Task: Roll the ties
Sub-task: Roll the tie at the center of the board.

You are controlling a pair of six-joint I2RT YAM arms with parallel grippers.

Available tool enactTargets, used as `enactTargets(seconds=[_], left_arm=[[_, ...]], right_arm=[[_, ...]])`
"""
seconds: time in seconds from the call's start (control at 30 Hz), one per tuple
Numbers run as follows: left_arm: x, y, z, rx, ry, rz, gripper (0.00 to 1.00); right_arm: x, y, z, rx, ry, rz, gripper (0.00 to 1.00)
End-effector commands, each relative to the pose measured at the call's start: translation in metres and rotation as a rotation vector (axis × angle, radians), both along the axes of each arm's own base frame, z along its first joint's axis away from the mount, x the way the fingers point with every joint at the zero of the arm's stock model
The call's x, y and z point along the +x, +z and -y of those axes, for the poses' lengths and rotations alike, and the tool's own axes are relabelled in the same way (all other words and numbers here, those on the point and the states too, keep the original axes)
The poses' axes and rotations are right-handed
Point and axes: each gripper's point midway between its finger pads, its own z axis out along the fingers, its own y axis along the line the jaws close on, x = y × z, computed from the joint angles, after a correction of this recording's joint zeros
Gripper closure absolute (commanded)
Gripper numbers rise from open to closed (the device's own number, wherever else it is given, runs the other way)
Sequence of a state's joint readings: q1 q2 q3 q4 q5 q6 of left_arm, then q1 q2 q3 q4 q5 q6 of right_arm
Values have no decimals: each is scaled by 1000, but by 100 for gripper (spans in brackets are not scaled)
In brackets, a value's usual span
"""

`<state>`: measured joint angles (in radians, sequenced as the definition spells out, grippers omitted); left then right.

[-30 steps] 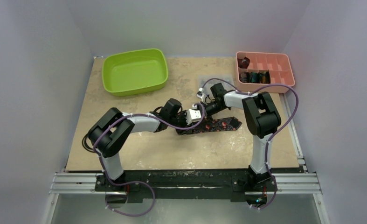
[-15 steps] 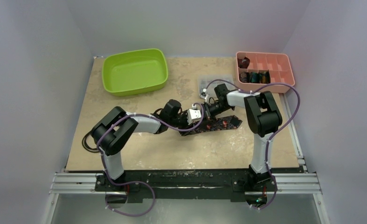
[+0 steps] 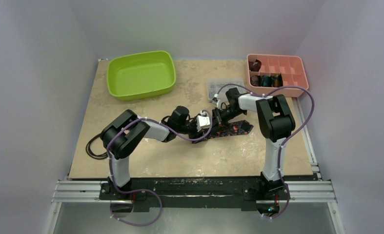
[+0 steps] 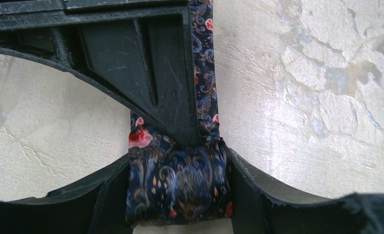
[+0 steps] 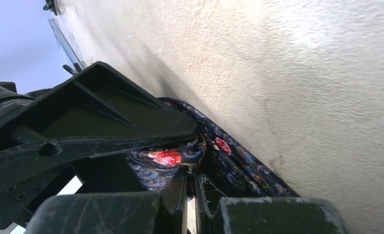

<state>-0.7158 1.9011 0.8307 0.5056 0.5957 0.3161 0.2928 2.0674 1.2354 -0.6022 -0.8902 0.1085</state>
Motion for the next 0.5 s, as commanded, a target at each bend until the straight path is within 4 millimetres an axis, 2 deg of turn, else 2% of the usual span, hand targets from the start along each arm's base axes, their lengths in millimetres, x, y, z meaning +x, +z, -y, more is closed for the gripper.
enactTargets(seconds=[0.0,0.13,0.33,0.4,0.47], left_arm=[[-5,-9,-1,-8,-44,36,40],[-4,-7,0,-13,-45,38,41],[-6,-6,1,-19,-30,-6,47],[-7,-4,2,-29,-13,-42,52],[-6,-5,4,-25,16,-89,64]], right_arm=[[13,-49,32,-239,11,78,100],[14,-54,35,-263,19,83,100],[15,-59,39,-291,30,89,100],[15,-61,41,-305,37,93,100],[14,-57,36,-279,52,92,100]])
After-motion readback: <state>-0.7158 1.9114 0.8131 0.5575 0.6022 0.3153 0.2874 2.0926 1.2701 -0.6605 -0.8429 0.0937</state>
